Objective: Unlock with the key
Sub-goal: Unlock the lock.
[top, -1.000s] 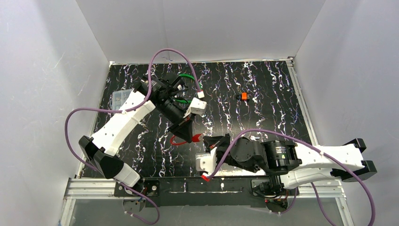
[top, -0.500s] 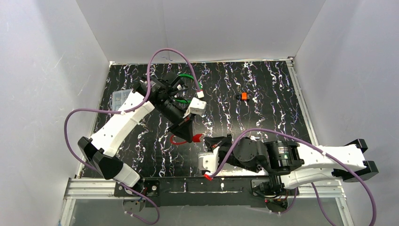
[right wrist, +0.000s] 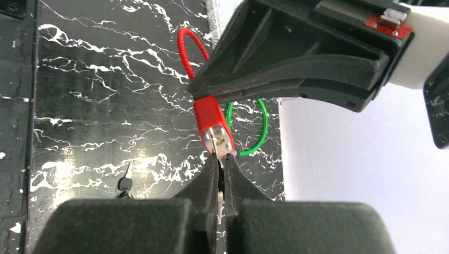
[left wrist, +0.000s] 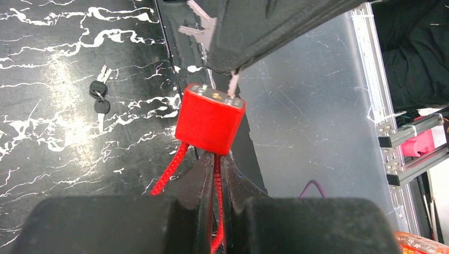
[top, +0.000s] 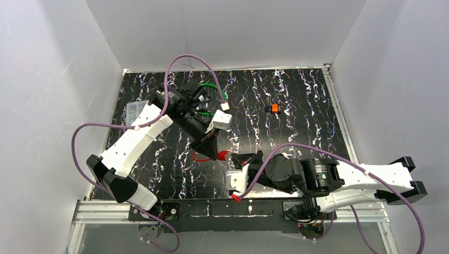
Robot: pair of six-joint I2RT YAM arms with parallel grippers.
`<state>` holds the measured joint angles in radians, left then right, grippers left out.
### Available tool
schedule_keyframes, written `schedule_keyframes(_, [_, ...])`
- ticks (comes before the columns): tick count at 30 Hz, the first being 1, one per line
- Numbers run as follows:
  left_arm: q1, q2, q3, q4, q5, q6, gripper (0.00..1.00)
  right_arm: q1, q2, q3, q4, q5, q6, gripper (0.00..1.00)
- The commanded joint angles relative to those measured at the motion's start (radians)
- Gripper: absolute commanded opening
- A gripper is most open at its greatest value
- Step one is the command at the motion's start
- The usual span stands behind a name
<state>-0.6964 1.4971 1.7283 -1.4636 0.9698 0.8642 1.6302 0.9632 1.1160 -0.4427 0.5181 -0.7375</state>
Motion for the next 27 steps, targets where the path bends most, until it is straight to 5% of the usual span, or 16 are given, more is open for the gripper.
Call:
schedule_keyframes(1, [-0.017, -0.047, -0.002, -0.025, 0.084, 0.010, 0.00, -0.001, -0.018, 0.003, 0.023, 0.043, -0.011, 0.01])
schedule_keyframes(27, [-0.017, -0.050, -0.009, 0.032, 0.068, -0.056, 0.00, 0.057, -0.007, 0.004, 0.025, 0.071, -0.015, 0.01])
